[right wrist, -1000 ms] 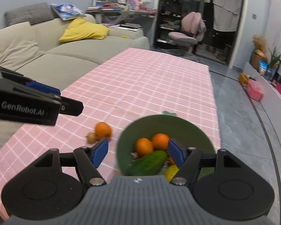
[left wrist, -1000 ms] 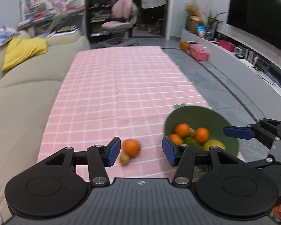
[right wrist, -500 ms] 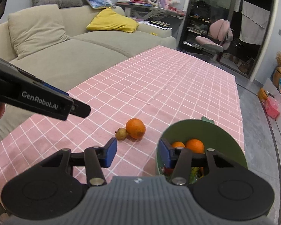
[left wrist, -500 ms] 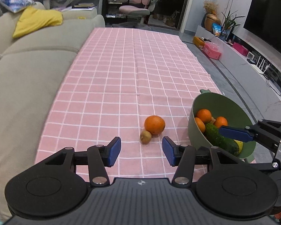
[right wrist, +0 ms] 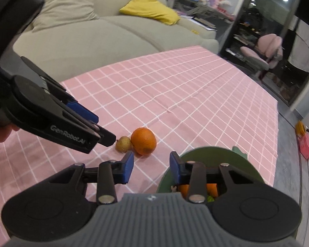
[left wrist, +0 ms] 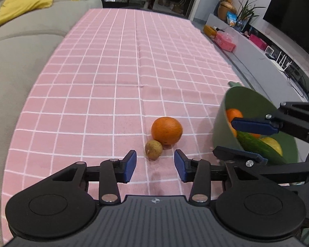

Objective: Organize fruits
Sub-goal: 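Grasp the last kiwi with the left tool while the right tool grasps the last orange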

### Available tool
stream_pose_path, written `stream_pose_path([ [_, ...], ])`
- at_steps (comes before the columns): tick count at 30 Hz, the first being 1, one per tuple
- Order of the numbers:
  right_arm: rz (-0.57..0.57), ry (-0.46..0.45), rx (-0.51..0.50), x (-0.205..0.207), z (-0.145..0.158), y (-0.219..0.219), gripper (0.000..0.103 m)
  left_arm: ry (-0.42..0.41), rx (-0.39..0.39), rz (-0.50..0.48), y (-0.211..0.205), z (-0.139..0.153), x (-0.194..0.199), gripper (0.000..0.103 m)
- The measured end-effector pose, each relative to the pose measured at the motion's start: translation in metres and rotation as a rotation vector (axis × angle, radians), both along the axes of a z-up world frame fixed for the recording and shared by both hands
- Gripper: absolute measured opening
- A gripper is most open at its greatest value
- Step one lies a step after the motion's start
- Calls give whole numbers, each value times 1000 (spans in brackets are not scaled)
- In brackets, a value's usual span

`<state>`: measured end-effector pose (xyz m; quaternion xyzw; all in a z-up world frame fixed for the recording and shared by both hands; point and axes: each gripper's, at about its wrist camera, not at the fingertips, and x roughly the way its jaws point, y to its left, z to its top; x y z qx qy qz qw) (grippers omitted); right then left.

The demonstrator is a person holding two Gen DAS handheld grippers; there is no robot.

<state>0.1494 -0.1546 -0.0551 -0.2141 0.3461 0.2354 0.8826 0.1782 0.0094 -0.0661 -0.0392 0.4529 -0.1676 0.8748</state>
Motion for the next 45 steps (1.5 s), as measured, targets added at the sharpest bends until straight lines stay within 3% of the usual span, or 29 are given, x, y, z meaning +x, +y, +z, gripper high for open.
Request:
stream_pose_path([
  [15,170,52,-132,36,-25,17,33,86,-3,8,-10,-34,32,37],
  [18,191,53,-156,38,-27,19,33,79,0,5,-10,-33,30,27],
  [26,222,70,-190,50,-30,30,34,60,-19,90,15,-16,25,27],
  [35,272,126,-300,57,-39,62,45,70,-40,177,44,-8,22,27],
  [45,270,158,-365,54,-53,88,45,70,-69,228,61,-2,17,27],
])
